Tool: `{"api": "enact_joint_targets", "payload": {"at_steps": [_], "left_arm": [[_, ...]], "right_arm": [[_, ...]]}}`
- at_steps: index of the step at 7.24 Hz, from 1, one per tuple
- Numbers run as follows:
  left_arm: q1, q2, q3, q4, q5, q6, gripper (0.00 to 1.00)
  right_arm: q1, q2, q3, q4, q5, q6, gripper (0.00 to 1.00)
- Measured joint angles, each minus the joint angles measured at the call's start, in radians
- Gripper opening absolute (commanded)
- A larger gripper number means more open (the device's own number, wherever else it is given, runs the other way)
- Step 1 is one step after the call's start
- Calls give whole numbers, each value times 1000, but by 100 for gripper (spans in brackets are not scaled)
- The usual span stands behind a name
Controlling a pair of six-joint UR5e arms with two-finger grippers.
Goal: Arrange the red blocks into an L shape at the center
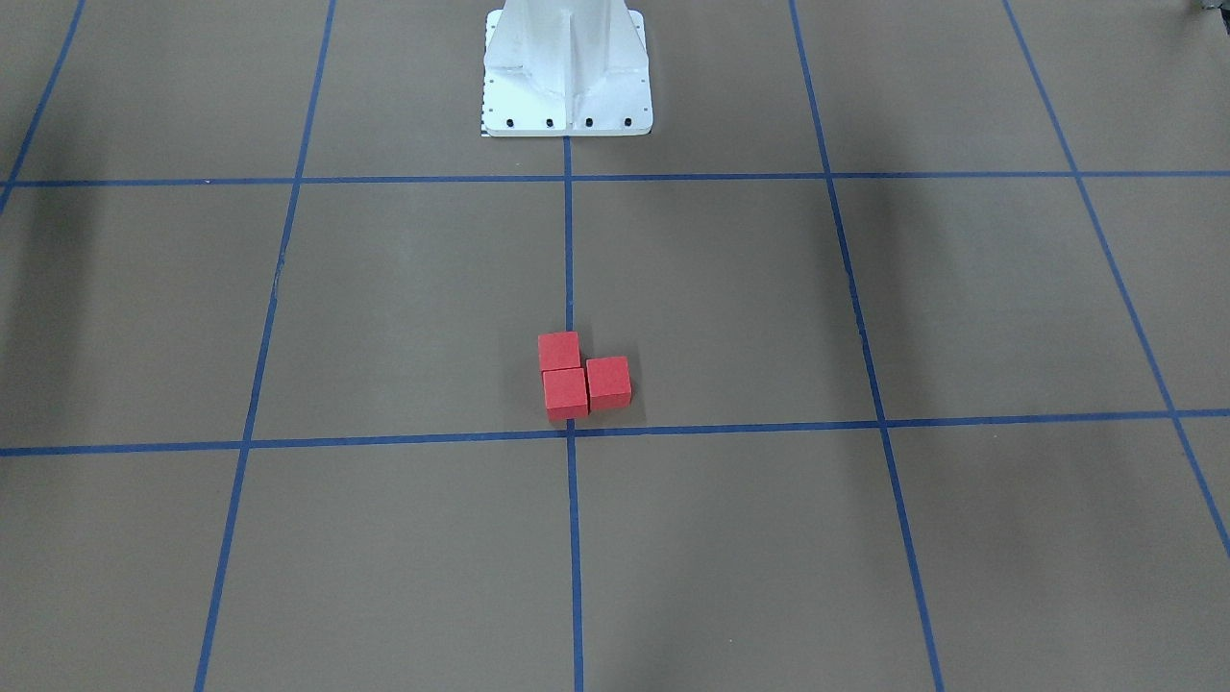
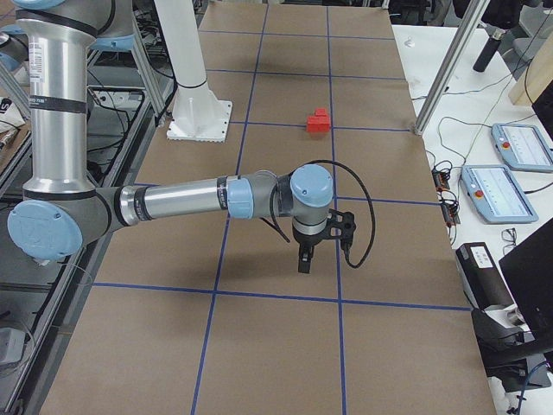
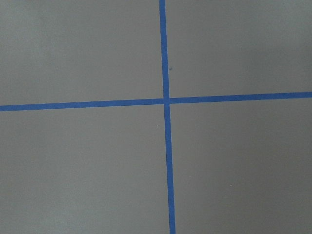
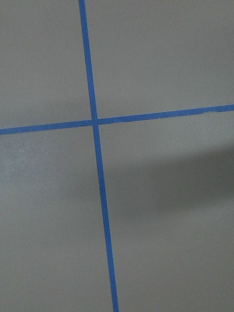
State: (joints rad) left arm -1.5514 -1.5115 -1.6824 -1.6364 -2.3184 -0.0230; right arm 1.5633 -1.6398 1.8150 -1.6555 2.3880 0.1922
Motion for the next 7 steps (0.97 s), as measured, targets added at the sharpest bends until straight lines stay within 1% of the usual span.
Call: {"api": "enact_joint_targets", "payload": {"at_steps": [2, 7], "left_arm": [[0, 3, 10, -25, 1, -3, 100], [1, 1, 6, -26, 1, -3, 100]], "right_arm": [[0, -3, -3, 1, -1, 1, 99], [0, -17, -34, 11, -4, -13, 99]]}}
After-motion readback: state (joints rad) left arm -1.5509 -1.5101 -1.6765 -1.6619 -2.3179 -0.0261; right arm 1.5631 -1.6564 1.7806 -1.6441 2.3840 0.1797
